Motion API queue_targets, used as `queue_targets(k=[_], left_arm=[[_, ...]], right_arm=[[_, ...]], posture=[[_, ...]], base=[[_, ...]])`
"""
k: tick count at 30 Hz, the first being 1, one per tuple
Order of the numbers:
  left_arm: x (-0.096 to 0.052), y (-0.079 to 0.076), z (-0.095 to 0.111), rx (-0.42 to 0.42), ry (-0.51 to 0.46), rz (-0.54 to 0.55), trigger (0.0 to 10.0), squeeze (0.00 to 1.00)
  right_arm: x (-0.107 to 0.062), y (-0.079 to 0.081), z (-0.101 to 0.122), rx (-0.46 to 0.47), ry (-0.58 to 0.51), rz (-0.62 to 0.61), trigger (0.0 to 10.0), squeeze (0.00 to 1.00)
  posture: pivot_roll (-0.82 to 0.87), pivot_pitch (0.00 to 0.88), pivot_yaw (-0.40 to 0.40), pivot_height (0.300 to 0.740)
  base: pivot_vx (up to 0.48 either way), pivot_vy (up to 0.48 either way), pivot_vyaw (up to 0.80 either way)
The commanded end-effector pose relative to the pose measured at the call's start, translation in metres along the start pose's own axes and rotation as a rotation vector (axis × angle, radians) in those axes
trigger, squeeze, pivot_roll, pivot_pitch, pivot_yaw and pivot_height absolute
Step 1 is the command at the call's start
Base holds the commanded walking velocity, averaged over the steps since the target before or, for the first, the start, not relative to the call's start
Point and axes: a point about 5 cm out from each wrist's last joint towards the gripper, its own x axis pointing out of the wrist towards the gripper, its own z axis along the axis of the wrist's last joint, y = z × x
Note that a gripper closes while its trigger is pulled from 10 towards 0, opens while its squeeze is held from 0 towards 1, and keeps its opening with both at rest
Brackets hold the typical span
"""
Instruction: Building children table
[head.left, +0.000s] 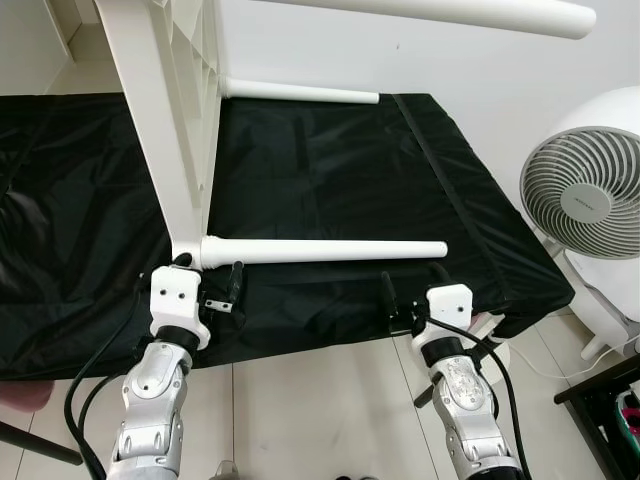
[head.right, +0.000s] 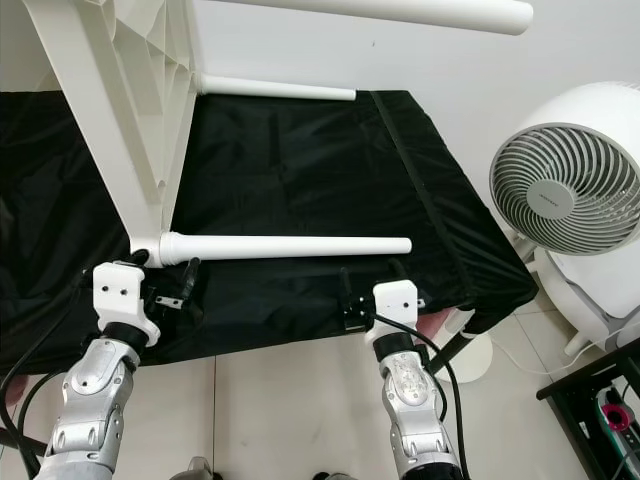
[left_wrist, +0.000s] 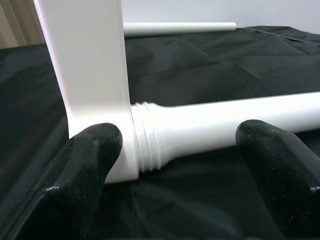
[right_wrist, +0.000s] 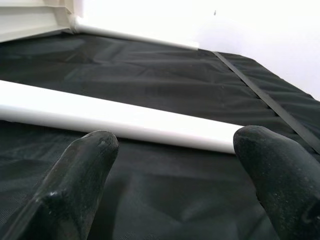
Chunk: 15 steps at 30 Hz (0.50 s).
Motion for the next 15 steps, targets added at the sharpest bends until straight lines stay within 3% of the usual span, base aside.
queue_targets(k=[1,15], left_arm=[[-0.0031,-0.0019,-0.0060,-0.010,0.017,0.073,10.0,0.00],[-0.0016,-0.0077,-0.0072,-0.027,0.016,0.034,10.0,0.00]], right_arm=[[-0.0052,-0.0023,-0.0057,0.000,0.020,-0.013,10.0,0.00],[-0.0079,-0.0012,-0.0080,0.004,0.029,-0.021,10.0,0.00]], posture=[[0.15,0.044,-0.056,0.740],[0.15,0.033,-0.049,0.740]], base=[[0.000,0.000,0.00],[0.000,0.000,0.00]])
